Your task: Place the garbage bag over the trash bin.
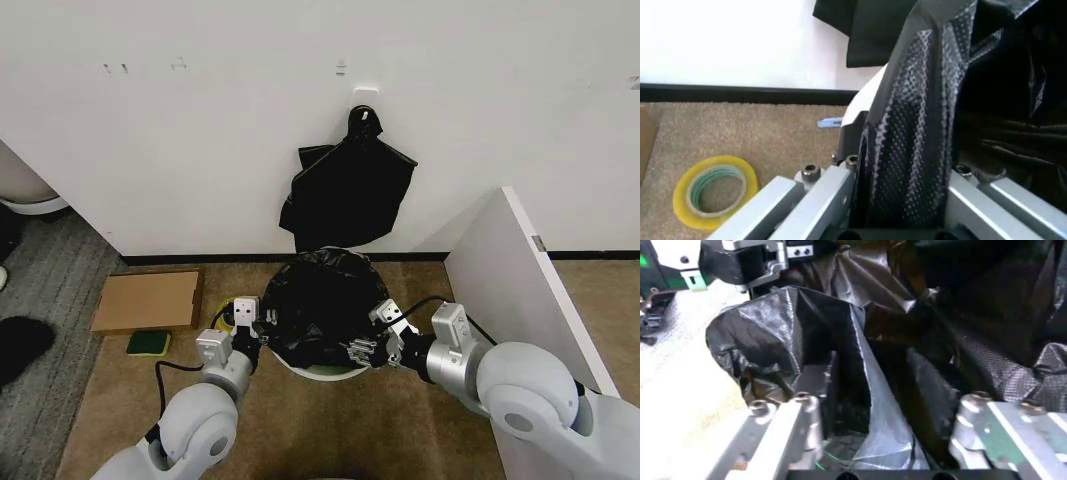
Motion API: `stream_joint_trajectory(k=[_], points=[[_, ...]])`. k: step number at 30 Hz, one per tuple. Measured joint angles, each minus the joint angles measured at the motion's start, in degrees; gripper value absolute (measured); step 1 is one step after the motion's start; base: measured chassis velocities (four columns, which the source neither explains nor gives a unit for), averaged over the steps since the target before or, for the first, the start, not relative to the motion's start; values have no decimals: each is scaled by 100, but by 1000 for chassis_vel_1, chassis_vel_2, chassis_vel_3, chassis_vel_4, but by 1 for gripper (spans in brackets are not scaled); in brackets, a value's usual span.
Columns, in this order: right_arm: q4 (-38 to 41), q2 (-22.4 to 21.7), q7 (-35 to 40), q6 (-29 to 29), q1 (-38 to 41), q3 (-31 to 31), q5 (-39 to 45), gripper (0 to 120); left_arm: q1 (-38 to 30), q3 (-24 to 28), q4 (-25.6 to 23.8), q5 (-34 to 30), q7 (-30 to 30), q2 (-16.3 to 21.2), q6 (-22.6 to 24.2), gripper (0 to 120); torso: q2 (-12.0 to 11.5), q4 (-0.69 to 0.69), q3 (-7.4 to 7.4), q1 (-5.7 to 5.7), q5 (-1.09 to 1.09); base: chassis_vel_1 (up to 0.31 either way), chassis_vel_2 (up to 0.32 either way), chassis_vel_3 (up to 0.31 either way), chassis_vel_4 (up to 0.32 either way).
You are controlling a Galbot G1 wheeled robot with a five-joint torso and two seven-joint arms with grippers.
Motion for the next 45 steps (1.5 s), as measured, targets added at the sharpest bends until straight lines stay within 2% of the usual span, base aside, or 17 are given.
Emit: stream_joint_trajectory(k=[1,3,7,10,21,26,30,35,38,45], points=[[14,0,3,0,-1,-4,-57,29,11,-6,-4,-2,0,1,0,0,0,0,0,0,0,0,0,0,0],[17,-4,-6,0,-2,-25,-154,26,13,-8,-4,-3,-1,-1,0,0,1,0,0,0,-1,0,0,0,0],[18,-4,-28,1,-5,-90,-333,8,-5,-13,-11,-3,-11,-30,3,0,1,0,0,0,0,0,0,0,0],[67,3,-47,40,-11,-108,-428,0,-18,-23,-7,-48,-30,-30,13,0,1,1,0,0,0,0,0,0,0],[343,-208,-506,768,-432,-140,-1412,0,-281,-194,208,-894,-387,-123,186,0,1,0,0,0,0,0,0,0,0],[355,-342,-731,1334,-630,-338,-2044,0,-468,-369,190,-1553,-616,-129,317,0,1,-1,0,0,-1,0,0,0,0],[328,-395,-951,1711,-702,-489,-2377,0,-516,-533,161,-1816,-751,-83,384,0,1,1,0,0,-1,0,0,0,0],[324,-407,-1139,2037,-744,-663,-2679,0,-512,-569,162,-1850,-780,-70,395,0,1,0,0,0,-1,0,0,0,0],[242,-430,-1377,2337,-830,-905,-3259,0,-508,-576,125,-1950,-848,-113,410,0,1,0,0,0,-1,0,0,0,0],[12,-417,-1689,2710,-984,-1125,-3969,0,-523,-637,28,-2292,-984,-105,468,0,1,0,0,0,0,0,0,0,0]])
